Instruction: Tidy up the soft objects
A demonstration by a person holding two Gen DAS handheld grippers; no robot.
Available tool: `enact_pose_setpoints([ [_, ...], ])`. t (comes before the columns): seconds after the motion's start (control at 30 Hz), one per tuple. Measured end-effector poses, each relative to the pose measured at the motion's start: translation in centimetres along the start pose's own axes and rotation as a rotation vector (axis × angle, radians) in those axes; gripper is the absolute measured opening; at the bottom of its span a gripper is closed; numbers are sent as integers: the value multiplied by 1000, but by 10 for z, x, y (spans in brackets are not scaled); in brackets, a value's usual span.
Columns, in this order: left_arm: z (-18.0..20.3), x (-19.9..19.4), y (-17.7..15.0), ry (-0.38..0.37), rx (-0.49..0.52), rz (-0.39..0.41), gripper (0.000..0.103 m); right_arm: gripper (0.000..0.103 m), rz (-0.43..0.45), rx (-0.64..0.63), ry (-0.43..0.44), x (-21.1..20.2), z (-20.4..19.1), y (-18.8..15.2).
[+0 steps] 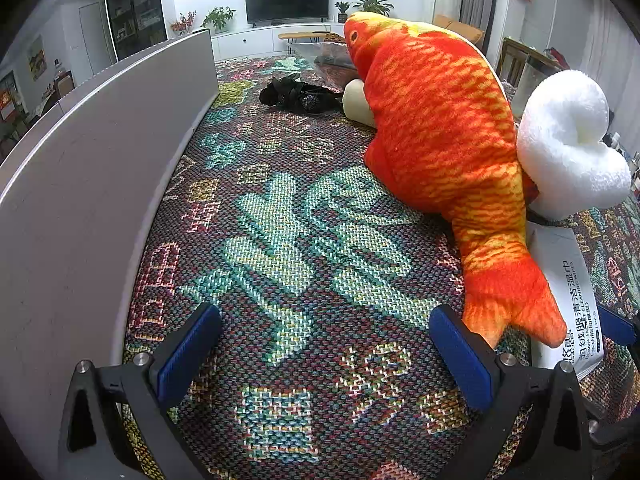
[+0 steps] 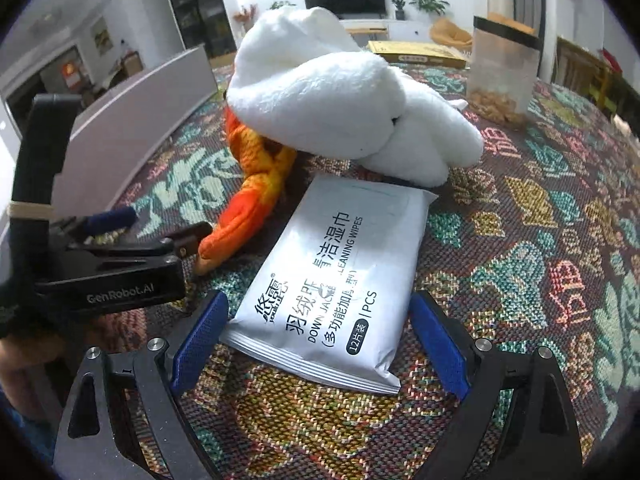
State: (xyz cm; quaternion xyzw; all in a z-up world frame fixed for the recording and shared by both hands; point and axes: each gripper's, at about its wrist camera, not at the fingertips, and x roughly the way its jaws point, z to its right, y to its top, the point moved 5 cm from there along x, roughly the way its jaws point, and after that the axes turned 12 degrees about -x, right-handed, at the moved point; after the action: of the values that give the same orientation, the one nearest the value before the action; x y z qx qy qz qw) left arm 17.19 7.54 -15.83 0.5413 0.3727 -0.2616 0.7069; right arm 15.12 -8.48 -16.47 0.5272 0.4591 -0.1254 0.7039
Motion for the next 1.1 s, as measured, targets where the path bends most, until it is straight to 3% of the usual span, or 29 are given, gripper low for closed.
enact_pose_setpoints([
  [0.27,0,0,0,0,0,0,103,95,-37,-64,-69,7,-11,1],
  [0.73,0,1,0,-1,0,0,103,90,-15,-8,-65,1,-2,-1],
  [1.1,0,1,1,-1,0,0,103,88,-24,163,-153,-13,40,-14],
])
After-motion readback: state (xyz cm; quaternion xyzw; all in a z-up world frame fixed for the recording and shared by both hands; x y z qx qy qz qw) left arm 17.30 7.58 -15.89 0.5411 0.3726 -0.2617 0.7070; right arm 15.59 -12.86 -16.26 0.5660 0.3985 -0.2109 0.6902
